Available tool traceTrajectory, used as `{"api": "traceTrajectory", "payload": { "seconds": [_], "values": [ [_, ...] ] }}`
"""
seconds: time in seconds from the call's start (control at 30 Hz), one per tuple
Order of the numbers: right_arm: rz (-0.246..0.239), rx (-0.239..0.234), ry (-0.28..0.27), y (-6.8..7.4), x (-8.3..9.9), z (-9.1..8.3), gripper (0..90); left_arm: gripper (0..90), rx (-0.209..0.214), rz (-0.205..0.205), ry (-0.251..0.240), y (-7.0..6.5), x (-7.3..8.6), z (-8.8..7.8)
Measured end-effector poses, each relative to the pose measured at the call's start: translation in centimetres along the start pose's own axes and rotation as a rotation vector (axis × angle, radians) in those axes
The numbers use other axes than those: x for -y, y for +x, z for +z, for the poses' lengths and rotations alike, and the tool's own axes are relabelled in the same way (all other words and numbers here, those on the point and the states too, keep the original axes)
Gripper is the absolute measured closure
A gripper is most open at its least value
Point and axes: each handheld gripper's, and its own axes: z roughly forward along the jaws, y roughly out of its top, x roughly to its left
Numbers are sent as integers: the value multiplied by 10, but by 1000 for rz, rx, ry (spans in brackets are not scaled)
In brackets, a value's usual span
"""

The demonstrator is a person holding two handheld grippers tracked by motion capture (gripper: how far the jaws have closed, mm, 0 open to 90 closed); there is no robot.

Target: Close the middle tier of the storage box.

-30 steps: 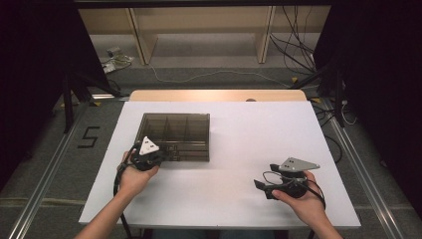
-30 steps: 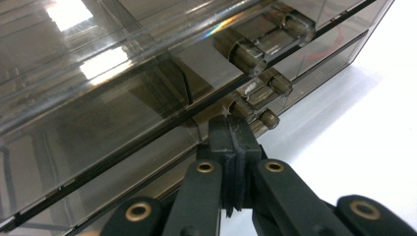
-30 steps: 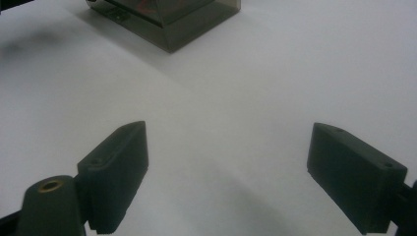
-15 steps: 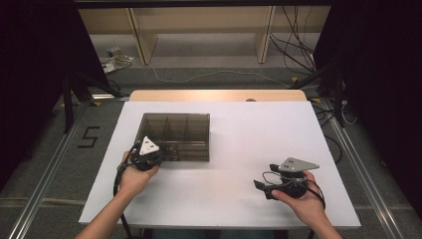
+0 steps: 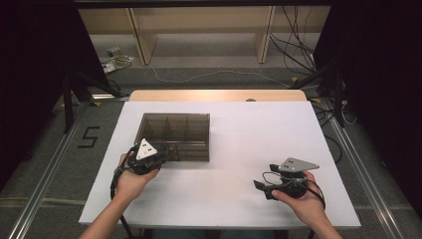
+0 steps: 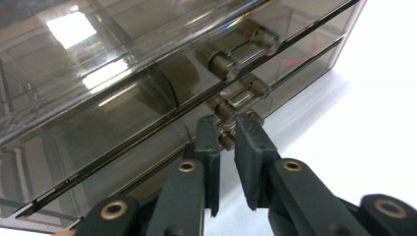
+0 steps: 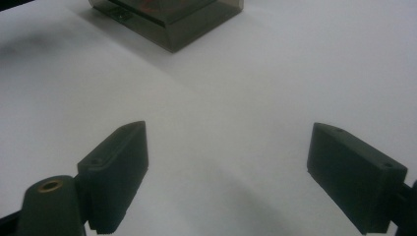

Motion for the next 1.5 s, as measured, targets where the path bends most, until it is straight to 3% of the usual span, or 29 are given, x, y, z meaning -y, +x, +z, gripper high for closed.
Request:
{"api": "traceTrajectory", "payload": {
  "seconds": [0.23, 0.5, 0.73, 1.07, 1.17, 1.5],
  "values": [
    [0, -1, 1, 0, 0, 0, 165, 652, 39, 1, -30, -3, 1, -6],
    [1, -4, -1, 0, 0, 0, 165, 519, 67, -31, -28, -7, 0, -9],
    [-1, -7, -2, 1, 0, 0, 164, 400, 113, -25, -43, -14, -2, -14],
    [-6, -13, 1, 2, 0, 0, 165, 318, 229, 63, -80, -35, -6, -23],
    [-9, -17, 2, 3, 0, 1, 165, 312, 264, 71, -98, -41, -6, -25],
    [-9, -20, 2, 4, 0, 1, 165, 282, 334, 121, -103, -62, -2, -24]
  ]
}}
